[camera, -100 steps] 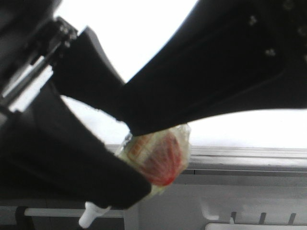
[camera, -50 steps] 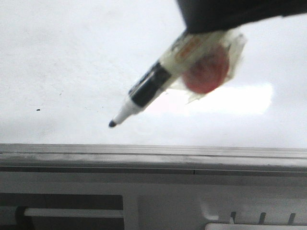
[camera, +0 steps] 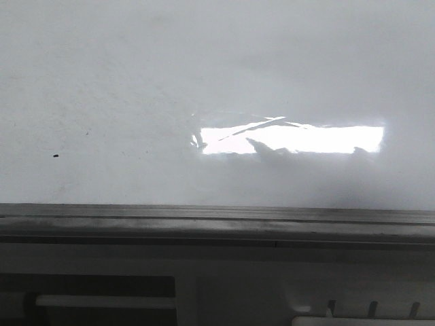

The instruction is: Write number 6 on whiteboard

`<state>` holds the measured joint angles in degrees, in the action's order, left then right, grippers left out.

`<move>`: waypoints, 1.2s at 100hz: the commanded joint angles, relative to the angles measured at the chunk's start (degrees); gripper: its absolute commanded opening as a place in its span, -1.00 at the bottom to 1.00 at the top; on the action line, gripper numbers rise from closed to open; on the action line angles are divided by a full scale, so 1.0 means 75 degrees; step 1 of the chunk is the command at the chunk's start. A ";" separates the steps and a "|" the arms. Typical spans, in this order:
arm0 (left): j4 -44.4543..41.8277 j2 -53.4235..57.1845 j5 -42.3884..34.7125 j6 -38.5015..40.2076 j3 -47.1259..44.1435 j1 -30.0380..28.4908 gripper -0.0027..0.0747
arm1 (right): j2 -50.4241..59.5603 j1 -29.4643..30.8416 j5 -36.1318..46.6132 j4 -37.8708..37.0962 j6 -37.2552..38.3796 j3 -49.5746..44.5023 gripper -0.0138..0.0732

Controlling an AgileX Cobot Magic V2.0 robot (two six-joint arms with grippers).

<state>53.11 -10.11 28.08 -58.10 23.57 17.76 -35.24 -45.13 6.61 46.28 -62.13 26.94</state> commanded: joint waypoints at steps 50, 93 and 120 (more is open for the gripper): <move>0.0646 -0.0032 0.0008 0.0093 0.0150 -0.0033 -0.98 | -0.1574 0.0004 0.2120 0.0301 -0.0745 0.0199 -0.83; 0.0695 -0.0032 0.0094 0.0093 0.0150 -0.0033 -0.98 | -0.1817 0.0004 0.2428 0.3165 -0.2955 0.0199 -0.83; 0.0695 -0.0032 0.0094 0.0093 0.0150 -0.0033 -0.98 | -0.2038 0.0004 0.2698 0.3259 -0.2955 0.0199 -0.83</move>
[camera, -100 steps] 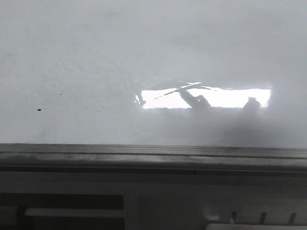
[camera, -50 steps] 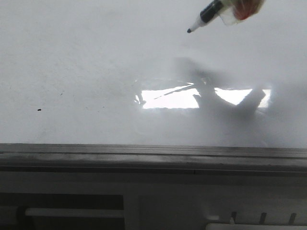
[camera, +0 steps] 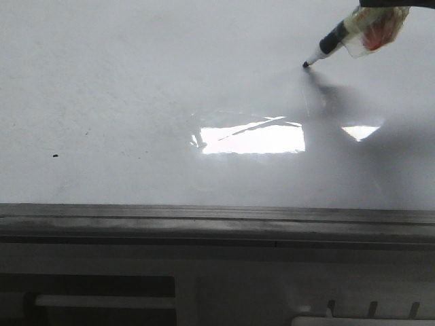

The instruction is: Write number 6 on whiteboard

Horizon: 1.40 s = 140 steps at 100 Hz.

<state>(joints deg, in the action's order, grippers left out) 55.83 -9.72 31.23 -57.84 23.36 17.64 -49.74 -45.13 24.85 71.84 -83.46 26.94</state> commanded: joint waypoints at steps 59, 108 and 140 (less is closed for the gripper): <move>0.0333 -0.0084 -0.0327 0.0059 0.0179 -0.0018 -0.98 | -0.0597 0.0004 -0.1246 0.1580 -0.0335 -0.0323 -0.83; 0.0333 -0.0084 -0.0327 0.0059 0.0179 -0.0018 -0.98 | 0.0465 0.0004 0.0080 0.3178 -0.1818 -0.0452 -0.83; 0.0333 -0.0084 -0.0327 0.0059 0.0179 -0.0018 -0.98 | -0.0092 0.0004 -0.0331 0.3145 -0.2077 0.0185 -0.83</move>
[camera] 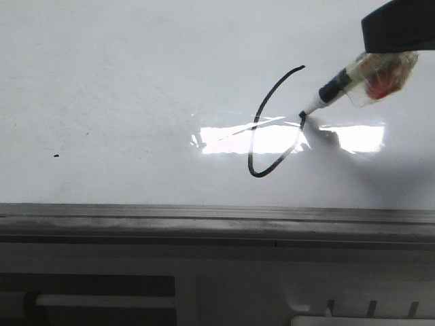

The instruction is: Write number 6 on whiteboard

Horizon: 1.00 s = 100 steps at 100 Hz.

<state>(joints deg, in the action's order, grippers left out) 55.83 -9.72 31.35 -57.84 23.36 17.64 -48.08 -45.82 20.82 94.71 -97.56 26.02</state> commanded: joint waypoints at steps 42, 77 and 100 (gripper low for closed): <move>0.0333 -0.0084 -0.0343 0.0059 0.0179 -0.0018 -0.98 | -0.1141 0.0096 -0.0316 0.0096 -0.0197 0.0684 -0.83; 0.0516 -0.0428 0.0723 0.0021 0.0179 -0.0018 -0.66 | 0.0584 0.0081 -0.4457 0.0096 -0.0197 0.0684 -0.83; 0.0620 -0.1992 0.1873 -0.0374 0.0633 0.0141 0.16 | 0.0469 0.0081 -0.4967 -0.0251 -0.0197 0.0684 -0.83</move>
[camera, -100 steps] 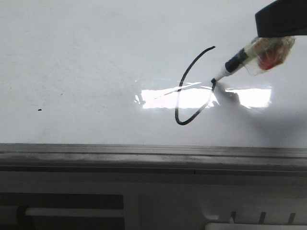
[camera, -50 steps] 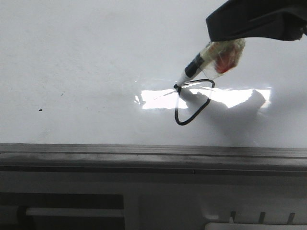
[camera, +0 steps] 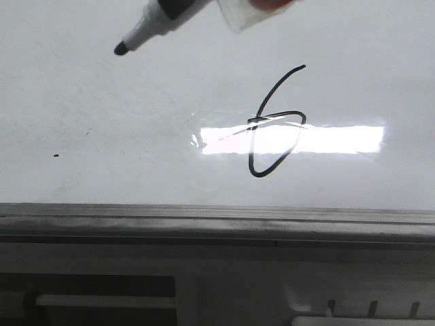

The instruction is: Write number 6 on whiteboard

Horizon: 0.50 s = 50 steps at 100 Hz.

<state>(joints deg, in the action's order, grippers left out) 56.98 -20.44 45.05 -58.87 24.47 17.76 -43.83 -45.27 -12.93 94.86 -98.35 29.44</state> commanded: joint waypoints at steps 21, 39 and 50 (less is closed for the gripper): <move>0.0482 -0.1940 0.0727 -0.1559 0.1347 0.0832 0.10 | -0.0558 0.0008 -0.1090 -0.1013 -0.0091 0.0247 -0.83; 0.0362 -0.3321 0.0846 -0.1935 0.1916 0.1725 0.10 | -0.0683 0.0008 -0.1056 -0.1393 -0.0091 0.0390 -0.83; 0.0362 -0.4159 0.0753 -0.1973 0.2166 0.2275 0.10 | -0.0683 0.0008 -0.1058 -0.1451 -0.0091 0.0454 -0.83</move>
<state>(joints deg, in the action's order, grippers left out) 56.81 -47.83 52.14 -72.97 37.77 32.13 -49.18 -45.27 -20.12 83.38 -98.45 30.46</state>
